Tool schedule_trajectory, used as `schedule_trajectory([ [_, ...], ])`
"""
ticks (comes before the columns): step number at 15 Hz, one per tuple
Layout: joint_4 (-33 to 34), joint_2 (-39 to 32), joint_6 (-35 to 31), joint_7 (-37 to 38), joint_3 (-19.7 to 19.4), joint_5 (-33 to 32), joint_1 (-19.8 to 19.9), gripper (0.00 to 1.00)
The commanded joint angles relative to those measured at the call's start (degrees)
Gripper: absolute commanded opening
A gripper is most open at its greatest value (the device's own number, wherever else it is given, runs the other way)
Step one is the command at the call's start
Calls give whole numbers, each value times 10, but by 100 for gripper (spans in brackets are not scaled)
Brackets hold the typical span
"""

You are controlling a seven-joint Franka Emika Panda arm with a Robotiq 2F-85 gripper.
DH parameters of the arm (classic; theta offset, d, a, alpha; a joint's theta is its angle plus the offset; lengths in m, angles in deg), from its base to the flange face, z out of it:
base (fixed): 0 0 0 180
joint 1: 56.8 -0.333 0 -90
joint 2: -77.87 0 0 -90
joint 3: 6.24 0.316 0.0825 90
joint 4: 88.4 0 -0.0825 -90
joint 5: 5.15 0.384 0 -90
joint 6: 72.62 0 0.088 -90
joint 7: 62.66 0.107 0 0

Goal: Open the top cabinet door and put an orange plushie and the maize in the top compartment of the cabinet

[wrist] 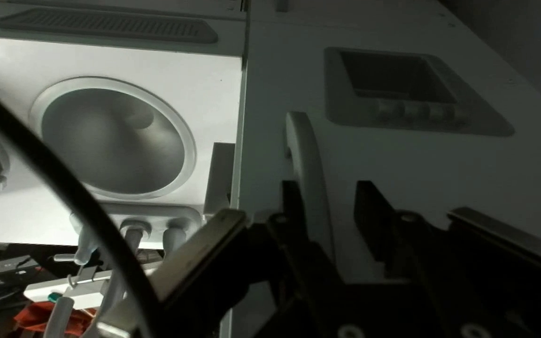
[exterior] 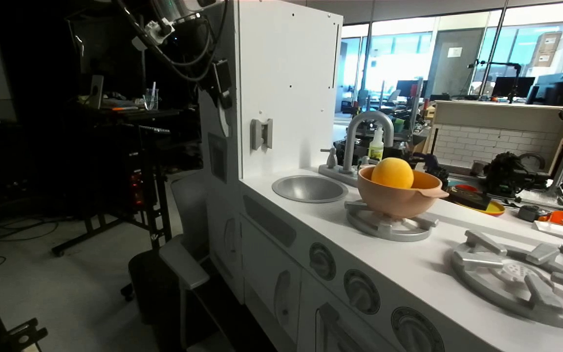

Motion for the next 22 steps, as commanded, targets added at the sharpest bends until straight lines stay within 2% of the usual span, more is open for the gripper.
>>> schedule_trajectory([
  [1,17,-9,12,26,-19,-22,-18,6],
  [3,10,-6,15,54,-23,-31,-25,0],
  [5,12,-3,33,102,-28,-44,-41,4],
  [10,-8,5,75,228,-27,-94,-77,4],
  [14,4,5,143,318,-7,-121,-106,4],
  [22,18,-7,212,446,47,-161,-141,4],
])
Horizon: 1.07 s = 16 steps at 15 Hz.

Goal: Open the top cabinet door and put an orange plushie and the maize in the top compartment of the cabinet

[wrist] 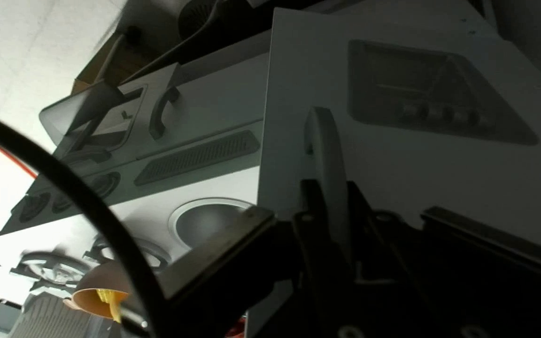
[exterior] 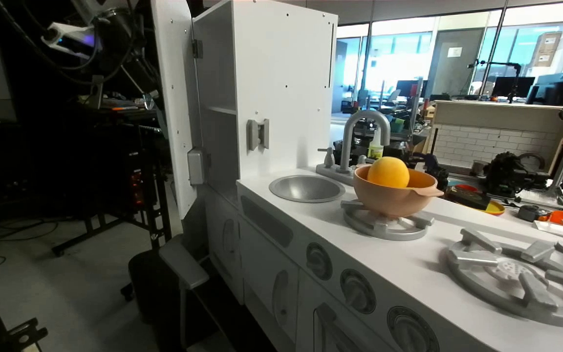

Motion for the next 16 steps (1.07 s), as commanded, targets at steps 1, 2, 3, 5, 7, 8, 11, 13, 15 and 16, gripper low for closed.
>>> schedule_trajectory([
  [1,37,-32,31,1,36,-24,-22,22],
  [2,40,-35,35,4,44,-22,-23,42],
  [3,40,-39,34,-10,53,-19,-26,46],
  [5,69,-60,44,-39,69,-13,-46,62],
  [7,91,-79,45,-61,73,-12,-69,78],
  [8,108,-90,52,-77,73,-9,-81,84],
  [11,138,-110,56,-146,76,7,-104,100],
  [13,138,-110,46,-210,82,24,-110,100],
  [15,139,-105,51,-270,86,45,-120,100],
  [16,137,-97,58,-303,90,60,-121,100],
])
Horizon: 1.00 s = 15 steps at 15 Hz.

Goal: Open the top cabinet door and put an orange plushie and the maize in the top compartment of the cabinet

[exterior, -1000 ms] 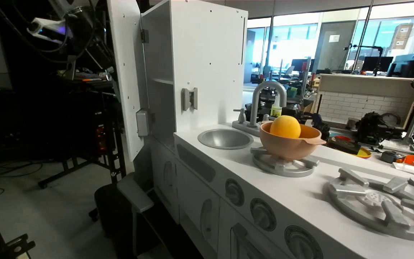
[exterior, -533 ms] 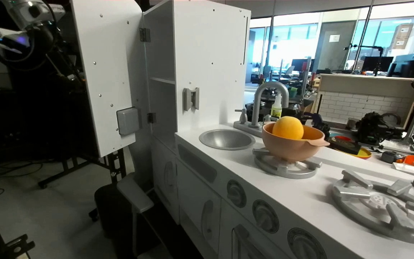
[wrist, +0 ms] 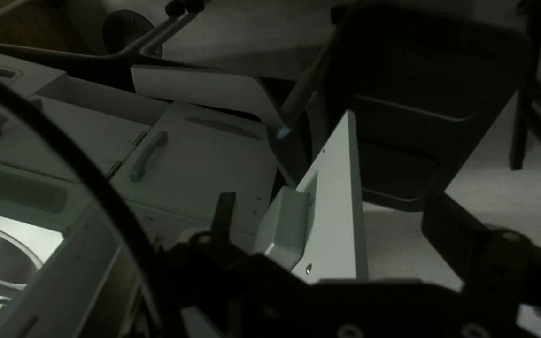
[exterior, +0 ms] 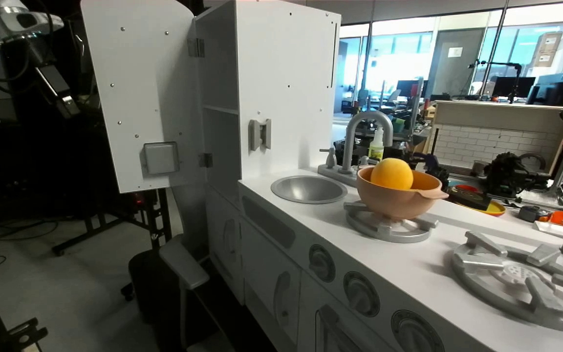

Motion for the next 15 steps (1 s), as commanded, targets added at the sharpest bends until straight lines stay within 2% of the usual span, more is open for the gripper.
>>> schedule_trajectory([
  [1,30,7,48,-124,12,56,-7,100],
  [2,7,24,56,-153,31,63,13,100],
  [4,10,40,101,-220,38,86,23,100],
  [9,-39,111,210,-360,21,102,83,100],
  [13,-95,163,218,-452,5,100,153,100],
  [14,-119,176,203,-472,-2,99,175,100],
  [15,-119,181,210,-486,-2,96,190,100],
])
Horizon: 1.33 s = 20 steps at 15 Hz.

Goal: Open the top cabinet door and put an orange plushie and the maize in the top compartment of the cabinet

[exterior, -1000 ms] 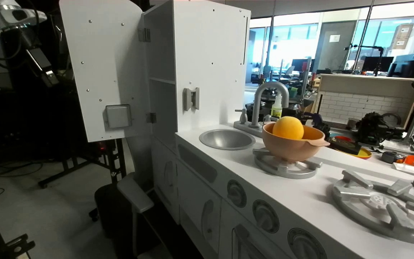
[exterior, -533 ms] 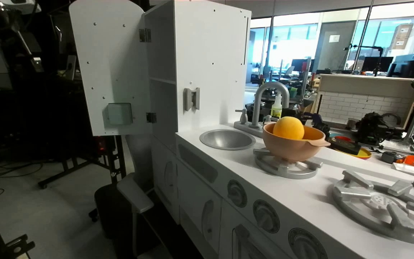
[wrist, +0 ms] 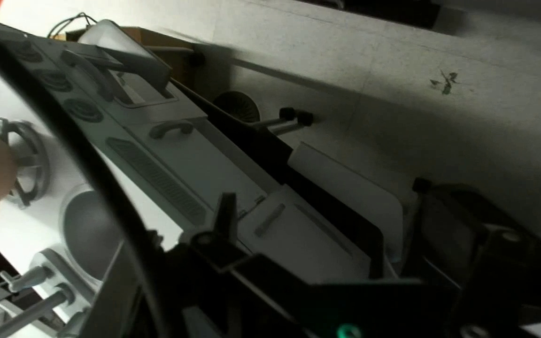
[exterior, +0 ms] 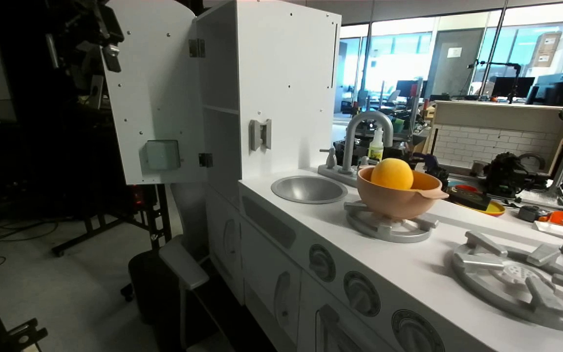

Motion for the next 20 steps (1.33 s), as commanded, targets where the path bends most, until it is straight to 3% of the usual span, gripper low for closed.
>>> schedule_trajectory([
  [1,-61,51,-11,-59,-12,9,57,100],
  [11,-168,83,-186,-164,-68,22,211,100],
  [15,-152,48,-234,-210,-84,45,250,100],
  [20,-127,-6,-306,-249,-89,75,270,100],
])
